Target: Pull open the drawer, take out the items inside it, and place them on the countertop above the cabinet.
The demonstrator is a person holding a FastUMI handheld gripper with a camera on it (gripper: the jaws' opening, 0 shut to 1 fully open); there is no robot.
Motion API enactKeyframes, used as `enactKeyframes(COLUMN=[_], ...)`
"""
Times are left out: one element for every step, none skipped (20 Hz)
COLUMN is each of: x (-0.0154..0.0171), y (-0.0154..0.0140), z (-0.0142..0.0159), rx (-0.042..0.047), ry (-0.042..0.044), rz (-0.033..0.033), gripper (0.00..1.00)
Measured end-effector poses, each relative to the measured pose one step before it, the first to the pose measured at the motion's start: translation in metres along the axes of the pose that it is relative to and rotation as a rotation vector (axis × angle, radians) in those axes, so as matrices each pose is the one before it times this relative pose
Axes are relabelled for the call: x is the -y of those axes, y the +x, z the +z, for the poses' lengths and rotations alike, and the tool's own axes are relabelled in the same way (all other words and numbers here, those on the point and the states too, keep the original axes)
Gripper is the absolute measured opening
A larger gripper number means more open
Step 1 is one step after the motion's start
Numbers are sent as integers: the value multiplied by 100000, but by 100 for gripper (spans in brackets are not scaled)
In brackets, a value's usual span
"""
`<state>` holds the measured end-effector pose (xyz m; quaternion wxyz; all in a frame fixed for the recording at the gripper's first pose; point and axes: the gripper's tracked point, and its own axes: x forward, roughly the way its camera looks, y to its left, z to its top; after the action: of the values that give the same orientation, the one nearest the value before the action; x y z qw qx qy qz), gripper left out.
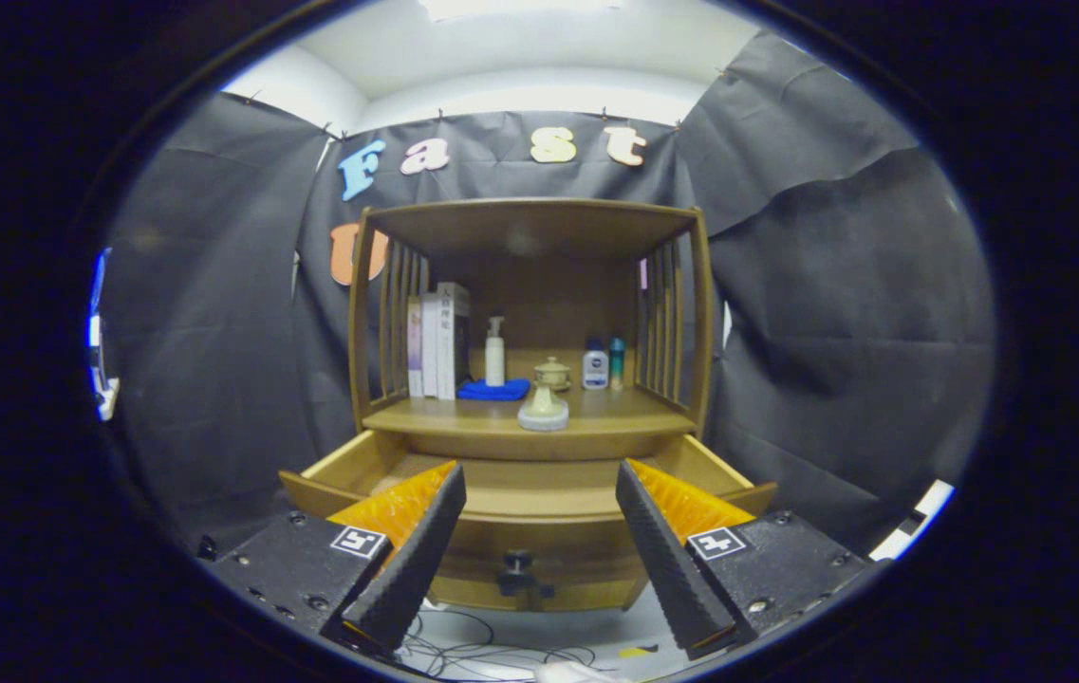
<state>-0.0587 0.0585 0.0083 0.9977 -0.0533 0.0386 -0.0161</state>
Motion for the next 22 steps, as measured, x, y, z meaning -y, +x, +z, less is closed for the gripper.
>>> enactKeyframes(x=[7,-83,-111,-60,-175,-165,-23,-87,-57,-127,-144,159,-22,19,36,70,16,75,233,205,-654,-580], y=[67,240,285,274,397,487,615,590,595,630,631,500,616,500,359,451,428,515,577,653,-36,537], z=[-1390,-1285,-1107,-1026,-848,-580,-407,-301,-148,-192,-196,-232,-258,-434,-319,-141,-47,-285,-305,-173,-28,-69], rx=[-1750,-1535,-957,-1225,-761,-679,-603,182,242,153,490,-375,-436,-1472,-1000,-517,-431,-983,-1876,-1102,-558,139], ry=[535,791,926,613,374,78,-380,-812,-700,-764,-414,-133,101,297,803,1212,887,158,261,182,2240,3162], rz=[-93,211,177,-157,258,-1,-482,-506,-645,-519,-208,-624,-494,-436,121,1,-50,-280,-1183,-527,4222,1820], gripper=[100,100,100,100,100,100,100,100,100,100,100,100,100,100,100,100,100,100,100,100,100,100])
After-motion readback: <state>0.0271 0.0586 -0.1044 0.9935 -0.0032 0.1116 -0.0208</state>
